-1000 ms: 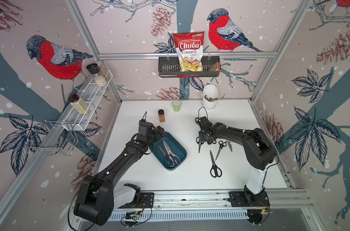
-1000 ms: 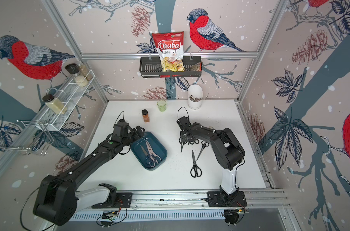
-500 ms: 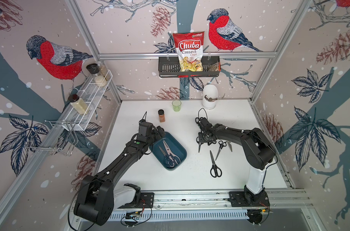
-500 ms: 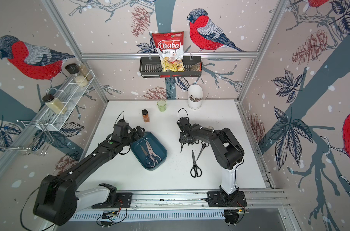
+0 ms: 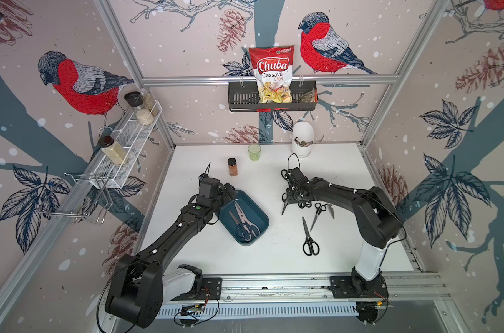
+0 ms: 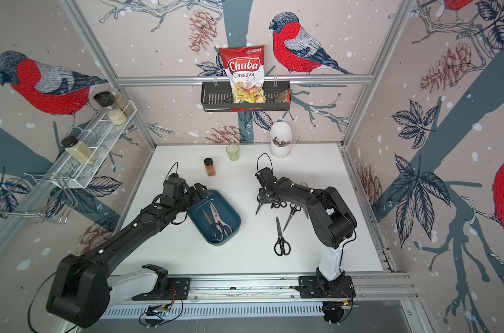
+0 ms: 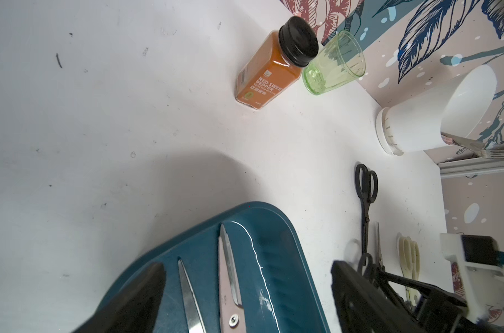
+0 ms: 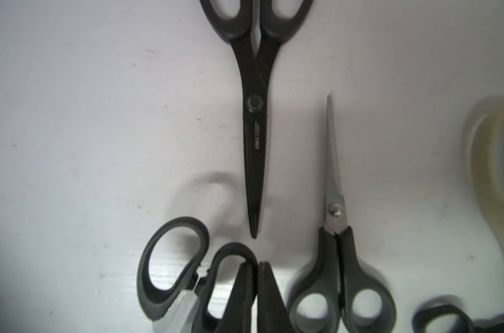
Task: Put the scissors into the storage box
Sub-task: Pick up the scissors from the center of the board, then place the scissors in the storage box.
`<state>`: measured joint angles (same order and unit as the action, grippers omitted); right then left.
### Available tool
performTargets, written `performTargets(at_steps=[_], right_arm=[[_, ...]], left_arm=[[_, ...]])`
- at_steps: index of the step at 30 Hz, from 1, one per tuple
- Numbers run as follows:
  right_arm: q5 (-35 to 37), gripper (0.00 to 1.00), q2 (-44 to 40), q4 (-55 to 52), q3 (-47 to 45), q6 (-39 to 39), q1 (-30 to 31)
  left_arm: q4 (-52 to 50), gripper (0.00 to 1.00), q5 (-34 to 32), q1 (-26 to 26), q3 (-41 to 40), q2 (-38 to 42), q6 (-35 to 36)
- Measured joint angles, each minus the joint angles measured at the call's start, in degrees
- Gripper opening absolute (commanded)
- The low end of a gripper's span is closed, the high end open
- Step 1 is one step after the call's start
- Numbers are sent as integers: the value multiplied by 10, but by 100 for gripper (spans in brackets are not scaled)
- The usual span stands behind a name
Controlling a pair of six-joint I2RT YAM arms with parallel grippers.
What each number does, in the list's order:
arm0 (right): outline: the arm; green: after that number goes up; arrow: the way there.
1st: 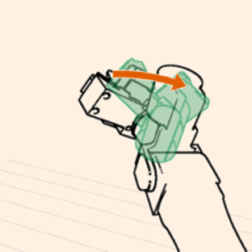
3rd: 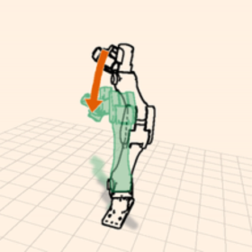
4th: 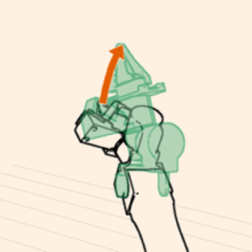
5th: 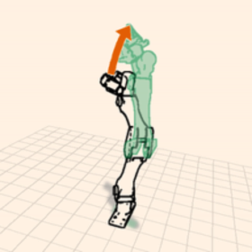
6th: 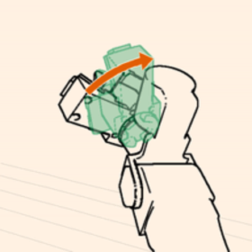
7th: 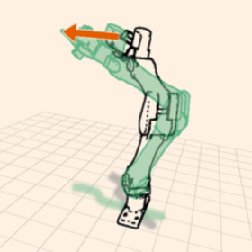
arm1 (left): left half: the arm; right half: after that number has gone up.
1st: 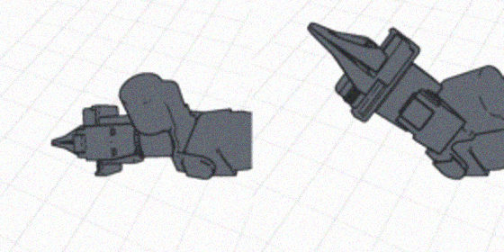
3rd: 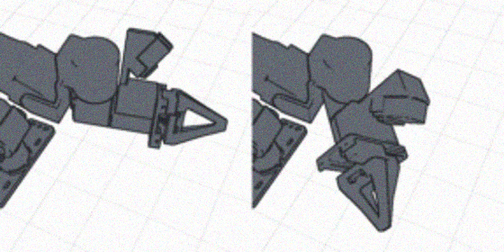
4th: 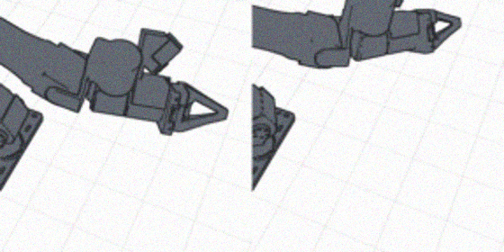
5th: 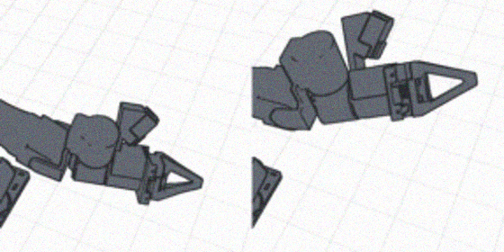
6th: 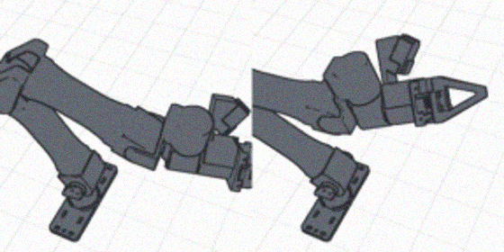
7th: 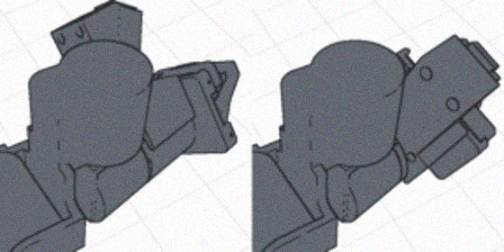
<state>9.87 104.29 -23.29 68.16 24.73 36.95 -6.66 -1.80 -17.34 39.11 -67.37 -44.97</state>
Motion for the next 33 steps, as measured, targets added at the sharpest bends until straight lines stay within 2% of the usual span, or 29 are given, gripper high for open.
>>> performTargets(at_steps=[4, 8, 12, 18, 27, 33], right_arm=[[3, 3, -38, -12, 28, -8, 2], [10, 3, -55, -14, 68, -17, 24], [19, 3, -49, -16, 114, -29, 75], [50, 2, 14, -22, 182, -55, 158], [64, 3, 100, -42, 219, -83, 250], [49, 6, 141, -41, 227, -83, 266]], left_arm=[[1, 94, -16, 15, -5, 15, 0], [1, 94, -21, 56, -25, 33, -3], [1, 94, -17, 123, -68, 62, -32], [1, 95, -12, 192, -148, 117, -75], [4, 95, -8, 215, -183, 134, -105], [7, 95, 3, 217, -174, 128, -105]])
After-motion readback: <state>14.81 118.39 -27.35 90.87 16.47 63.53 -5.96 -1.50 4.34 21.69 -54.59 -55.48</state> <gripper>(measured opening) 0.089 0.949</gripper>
